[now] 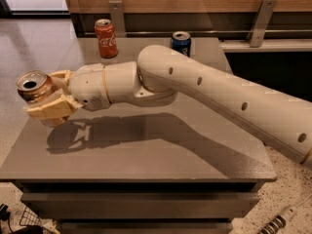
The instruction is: Pick orange can
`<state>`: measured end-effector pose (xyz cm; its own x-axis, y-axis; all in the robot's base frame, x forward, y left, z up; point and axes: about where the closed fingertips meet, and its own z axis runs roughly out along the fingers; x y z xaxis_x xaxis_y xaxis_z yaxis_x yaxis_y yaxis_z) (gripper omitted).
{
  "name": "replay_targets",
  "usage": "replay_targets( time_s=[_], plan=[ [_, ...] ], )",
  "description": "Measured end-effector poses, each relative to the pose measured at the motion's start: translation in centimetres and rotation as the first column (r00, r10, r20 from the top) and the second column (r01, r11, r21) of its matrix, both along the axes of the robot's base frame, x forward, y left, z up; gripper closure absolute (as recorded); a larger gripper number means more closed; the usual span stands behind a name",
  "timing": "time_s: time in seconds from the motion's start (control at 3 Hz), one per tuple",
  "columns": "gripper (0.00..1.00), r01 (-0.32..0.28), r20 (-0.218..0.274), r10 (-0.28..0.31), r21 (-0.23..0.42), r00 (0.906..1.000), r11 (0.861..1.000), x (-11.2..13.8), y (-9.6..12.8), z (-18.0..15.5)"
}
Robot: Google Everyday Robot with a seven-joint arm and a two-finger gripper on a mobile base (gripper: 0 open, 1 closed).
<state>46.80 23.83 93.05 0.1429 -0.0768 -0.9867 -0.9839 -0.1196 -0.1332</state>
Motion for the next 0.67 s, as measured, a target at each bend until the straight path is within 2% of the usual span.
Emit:
replay_targets(
  time_s=[0.67],
  plan=[
    [1.0,0.011,0.12,-0.015,0.035,0.9926,0.999,0.1,-3.7,8.3]
  ],
)
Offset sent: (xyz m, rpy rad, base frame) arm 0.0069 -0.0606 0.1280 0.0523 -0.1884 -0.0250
